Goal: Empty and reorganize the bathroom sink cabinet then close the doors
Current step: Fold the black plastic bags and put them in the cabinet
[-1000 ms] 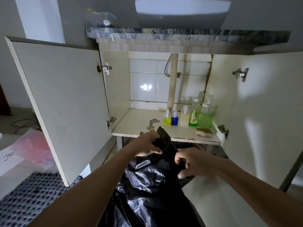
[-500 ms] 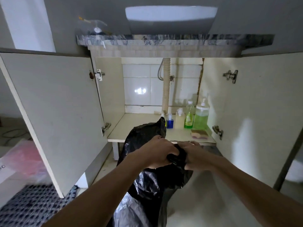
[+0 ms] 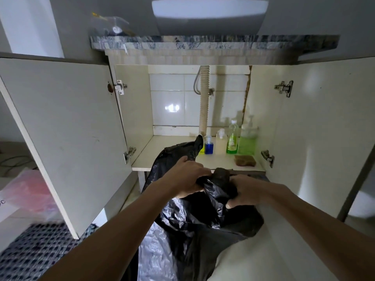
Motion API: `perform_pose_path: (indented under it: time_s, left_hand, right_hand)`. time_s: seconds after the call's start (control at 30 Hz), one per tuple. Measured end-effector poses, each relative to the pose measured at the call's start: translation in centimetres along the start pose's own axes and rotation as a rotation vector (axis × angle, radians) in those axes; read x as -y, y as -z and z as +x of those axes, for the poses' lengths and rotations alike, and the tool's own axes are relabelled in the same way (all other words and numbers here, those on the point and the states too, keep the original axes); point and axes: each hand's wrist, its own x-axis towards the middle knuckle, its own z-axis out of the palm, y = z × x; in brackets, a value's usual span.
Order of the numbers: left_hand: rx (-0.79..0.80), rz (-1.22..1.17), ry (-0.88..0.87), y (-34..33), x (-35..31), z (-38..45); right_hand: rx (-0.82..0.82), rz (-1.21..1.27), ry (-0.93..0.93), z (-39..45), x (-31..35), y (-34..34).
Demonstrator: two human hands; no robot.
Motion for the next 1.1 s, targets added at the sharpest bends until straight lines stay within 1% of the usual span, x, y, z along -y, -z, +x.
perform_pose_path:
  time_s: [0.17, 0.3, 0.33, 0.4, 0.43, 0.5, 0.6, 0.63, 0.67, 0.77, 0.87, 1.0, 1.1]
  left_hand:
    - [-0.006, 0.031, 0.107, -0.8, 0.9, 0.0]
    - [0.084, 0.149, 0.204, -0.7, 0.9, -0.4]
    - [0.092, 0.177, 0.215, -0.6, 0.7, -0.5]
    - [0.096, 0.225, 0.232, -0.8, 0.4, -0.5]
    - [0.104, 0.241, 0.236, -1.1, 0.4, -0.4]
    - [0.139, 0.258, 0.231, -1.9, 0.6, -0.1]
    - [0.221, 0.180, 0.266, -3.5, 0.7, 1.3]
    - [0.256, 0.166, 0.274, -4.0, 0.7, 2.1]
    - [0.284, 0.164, 0.276, -4.5, 0.8, 3.1]
    - [0.340, 0.127, 0.280, -5.3, 1.5, 6.9]
    - [0.298, 0.135, 0.295, -5.4, 2.6, 10.9]
    - [0.088, 0.201, 0.364, -5.3, 3.2, 14.3]
    - [-0.094, 0.233, 0.431, -4.8, 2.6, 14.7]
  right_hand:
    - [-0.130, 0.005, 0.055, -0.6, -0.5, 0.5]
    - [-0.251, -0.165, 0.061, -0.9, -0.8, 1.1]
    - [-0.264, -0.176, 0.060, -1.0, -0.9, 1.3]
    - [-0.210, -0.129, 0.029, -1.1, -1.5, 1.4]
    - [-0.145, -0.115, -0.007, -1.3, -1.9, 1.4]
    - [0.006, -0.176, -0.107, -1.8, -2.5, 1.6]
    - [0.171, -0.259, -0.278, -2.0, -3.5, 2.4]
    - [0.188, -0.267, -0.316, -1.8, -4.0, 2.5]
    - [0.168, -0.285, -0.347, -1.3, -4.8, 2.6]
    - [-0.009, -0.367, -0.449, 0.9, -7.6, 2.3]
    - [-0.270, -0.336, -0.529, 3.1, -10.5, 1.9]
    - [-0.596, -0.255, -0.534, 5.2, -12.4, 2.4]
    - [-0.834, -0.228, -0.431, 5.5, -13.2, 3.1]
